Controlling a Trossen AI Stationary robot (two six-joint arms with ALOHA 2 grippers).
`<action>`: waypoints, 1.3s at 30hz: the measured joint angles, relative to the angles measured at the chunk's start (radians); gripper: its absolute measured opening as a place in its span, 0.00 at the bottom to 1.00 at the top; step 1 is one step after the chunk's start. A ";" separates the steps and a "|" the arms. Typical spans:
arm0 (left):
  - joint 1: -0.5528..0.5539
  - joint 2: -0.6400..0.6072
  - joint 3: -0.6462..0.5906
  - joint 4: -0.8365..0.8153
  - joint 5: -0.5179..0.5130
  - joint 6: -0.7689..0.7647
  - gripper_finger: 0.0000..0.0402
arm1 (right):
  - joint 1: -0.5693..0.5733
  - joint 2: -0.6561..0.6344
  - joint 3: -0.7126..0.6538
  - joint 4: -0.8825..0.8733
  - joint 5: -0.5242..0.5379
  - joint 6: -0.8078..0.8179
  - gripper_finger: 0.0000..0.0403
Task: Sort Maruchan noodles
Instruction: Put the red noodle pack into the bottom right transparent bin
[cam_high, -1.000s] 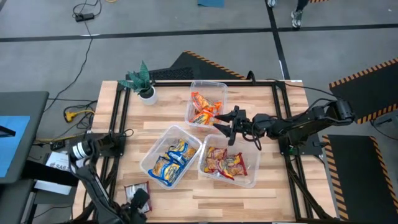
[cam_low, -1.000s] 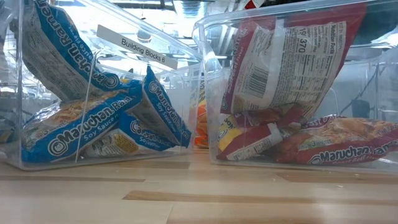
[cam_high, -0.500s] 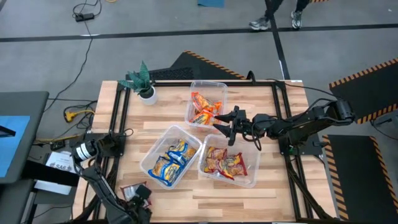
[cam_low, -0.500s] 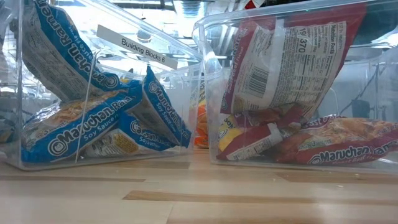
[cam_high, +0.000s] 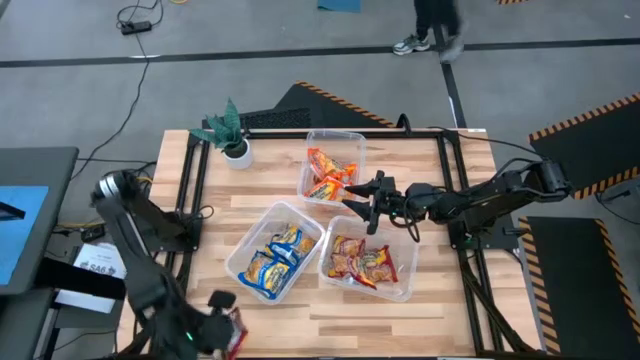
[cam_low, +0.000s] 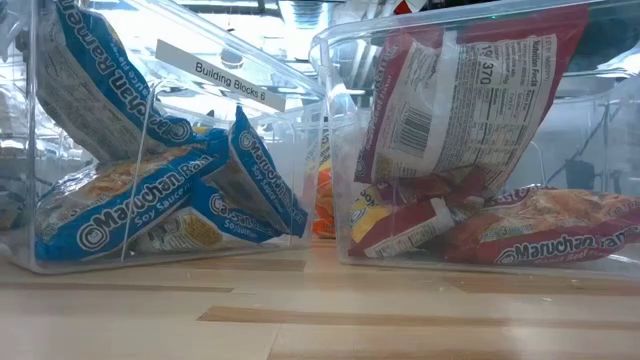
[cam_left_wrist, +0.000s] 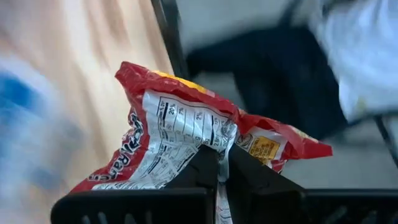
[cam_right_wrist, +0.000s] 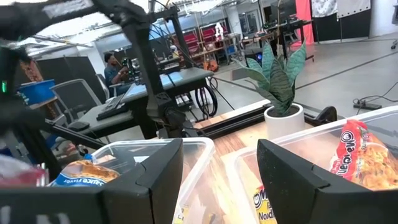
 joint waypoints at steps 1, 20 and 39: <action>0.008 -0.040 0.002 0.009 -0.049 0.042 0.00 | 0.000 0.000 0.000 0.000 0.000 0.000 0.56; 0.683 -0.289 -0.334 0.673 0.229 1.028 0.00 | 0.000 0.000 0.000 0.000 0.000 -0.001 0.56; 0.884 0.090 -0.586 1.793 0.456 0.944 0.00 | -0.002 0.000 0.000 0.008 0.000 -0.002 0.56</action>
